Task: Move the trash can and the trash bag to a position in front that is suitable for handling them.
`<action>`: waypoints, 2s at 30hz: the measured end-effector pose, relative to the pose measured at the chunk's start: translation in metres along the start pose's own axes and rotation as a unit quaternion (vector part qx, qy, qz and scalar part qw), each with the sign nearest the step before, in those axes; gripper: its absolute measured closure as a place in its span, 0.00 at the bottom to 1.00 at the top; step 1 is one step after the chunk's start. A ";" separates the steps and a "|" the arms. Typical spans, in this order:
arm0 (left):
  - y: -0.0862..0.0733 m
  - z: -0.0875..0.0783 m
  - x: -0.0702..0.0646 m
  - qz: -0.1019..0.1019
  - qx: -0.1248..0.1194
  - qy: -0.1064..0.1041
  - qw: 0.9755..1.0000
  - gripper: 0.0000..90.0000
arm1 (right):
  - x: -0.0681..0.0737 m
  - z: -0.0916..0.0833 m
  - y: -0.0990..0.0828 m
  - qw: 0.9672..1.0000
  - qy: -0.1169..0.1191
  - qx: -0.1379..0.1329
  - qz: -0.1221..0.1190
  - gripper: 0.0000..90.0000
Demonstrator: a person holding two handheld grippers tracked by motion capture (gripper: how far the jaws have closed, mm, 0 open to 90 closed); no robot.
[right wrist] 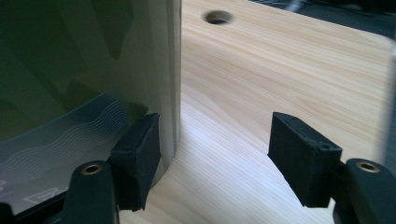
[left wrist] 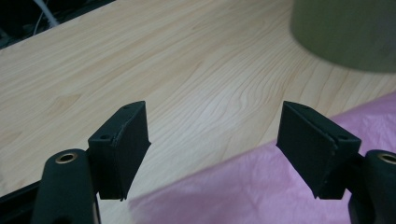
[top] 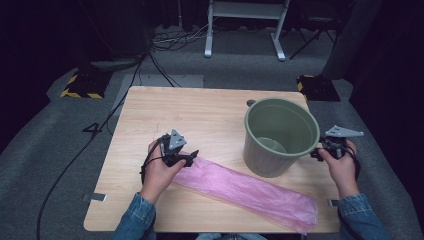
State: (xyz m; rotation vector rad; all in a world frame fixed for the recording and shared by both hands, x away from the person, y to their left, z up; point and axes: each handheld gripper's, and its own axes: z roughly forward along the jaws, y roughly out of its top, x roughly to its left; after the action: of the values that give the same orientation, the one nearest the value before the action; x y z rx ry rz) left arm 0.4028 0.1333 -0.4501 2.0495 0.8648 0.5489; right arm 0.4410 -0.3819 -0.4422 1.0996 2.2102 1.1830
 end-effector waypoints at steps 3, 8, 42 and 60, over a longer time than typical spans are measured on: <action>0.011 0.018 -0.002 -0.001 0.006 -0.014 1.000 0.28 | 0.013 0.016 0.012 1.000 0.026 0.001 -0.014 0.37; 0.019 0.032 -0.001 -0.002 0.006 -0.018 1.000 0.30 | 0.024 0.036 0.028 0.998 0.060 -0.007 0.015 0.36; -0.042 -0.041 -0.019 0.006 0.057 -0.033 0.998 0.29 | 0.121 -0.006 -0.007 0.990 0.107 0.069 -0.068 0.28; -0.060 -0.049 -0.030 0.000 0.058 -0.037 0.998 0.28 | 0.196 0.010 -0.053 0.960 0.203 0.126 -0.148 0.34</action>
State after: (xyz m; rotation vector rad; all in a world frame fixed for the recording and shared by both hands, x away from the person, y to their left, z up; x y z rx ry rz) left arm 0.3288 0.1623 -0.4745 2.1609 0.8700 0.4300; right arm 0.3037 -0.2387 -0.4887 0.6123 2.7830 1.0899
